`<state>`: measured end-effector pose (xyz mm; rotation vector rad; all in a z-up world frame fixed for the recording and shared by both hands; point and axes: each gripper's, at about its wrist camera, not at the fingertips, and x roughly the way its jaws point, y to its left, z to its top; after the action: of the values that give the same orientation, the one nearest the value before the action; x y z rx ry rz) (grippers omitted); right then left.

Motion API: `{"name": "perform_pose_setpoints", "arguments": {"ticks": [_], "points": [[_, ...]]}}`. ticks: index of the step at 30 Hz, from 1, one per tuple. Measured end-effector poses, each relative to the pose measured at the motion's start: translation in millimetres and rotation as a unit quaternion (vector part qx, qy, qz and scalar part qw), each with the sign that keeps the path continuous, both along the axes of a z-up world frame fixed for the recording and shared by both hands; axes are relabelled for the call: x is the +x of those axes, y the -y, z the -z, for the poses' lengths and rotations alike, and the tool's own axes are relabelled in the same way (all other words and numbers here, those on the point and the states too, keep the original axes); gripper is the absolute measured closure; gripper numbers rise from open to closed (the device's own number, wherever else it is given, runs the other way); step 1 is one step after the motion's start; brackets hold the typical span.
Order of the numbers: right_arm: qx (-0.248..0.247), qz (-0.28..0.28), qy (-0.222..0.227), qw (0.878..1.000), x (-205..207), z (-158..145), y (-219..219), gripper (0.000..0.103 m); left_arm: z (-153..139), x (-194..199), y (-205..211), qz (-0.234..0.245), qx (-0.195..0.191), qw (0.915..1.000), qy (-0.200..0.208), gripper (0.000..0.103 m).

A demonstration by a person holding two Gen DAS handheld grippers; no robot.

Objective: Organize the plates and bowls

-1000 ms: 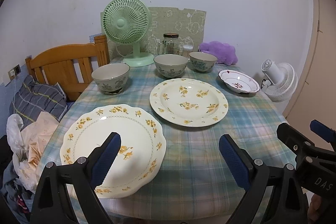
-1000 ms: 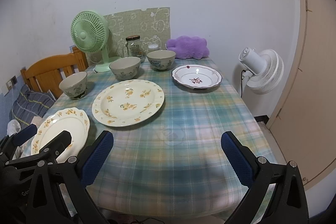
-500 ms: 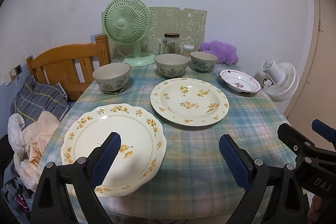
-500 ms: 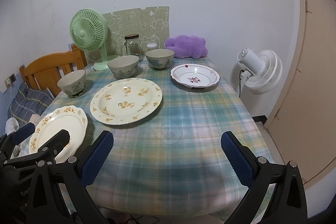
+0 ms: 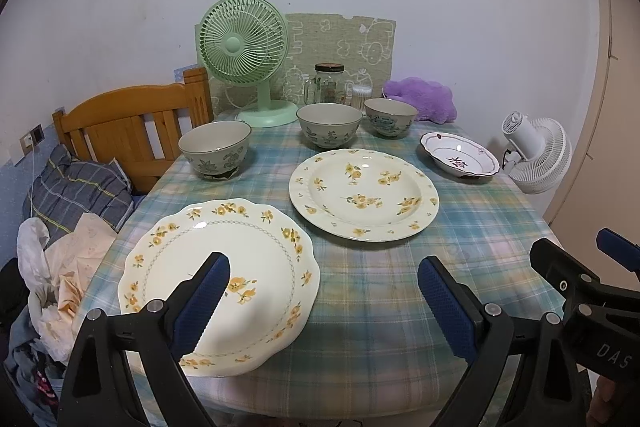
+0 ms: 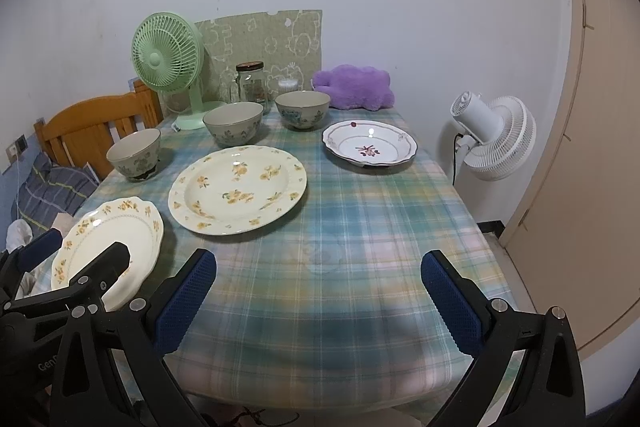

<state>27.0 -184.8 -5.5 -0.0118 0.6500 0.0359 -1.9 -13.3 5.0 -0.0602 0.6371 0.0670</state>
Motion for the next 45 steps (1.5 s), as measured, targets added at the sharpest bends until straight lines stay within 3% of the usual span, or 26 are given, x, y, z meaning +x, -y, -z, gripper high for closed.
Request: {"name": "perform_pose_setpoints", "arguments": {"ticks": [18, 45], "points": [[-0.005, -0.001, -0.004, 1.0, 5.4, -0.8, -6.7, 0.0, -0.3, 5.8, -10.9, -0.001, -0.002, 1.0, 0.001, 0.007], [-0.004, 0.029, -0.046, 0.999, 38.6, -4.4, -76.2, 0.0, -1.0, 38.7, -71.4, 0.01, 0.004, 0.9995, -0.029, 0.008]]}}
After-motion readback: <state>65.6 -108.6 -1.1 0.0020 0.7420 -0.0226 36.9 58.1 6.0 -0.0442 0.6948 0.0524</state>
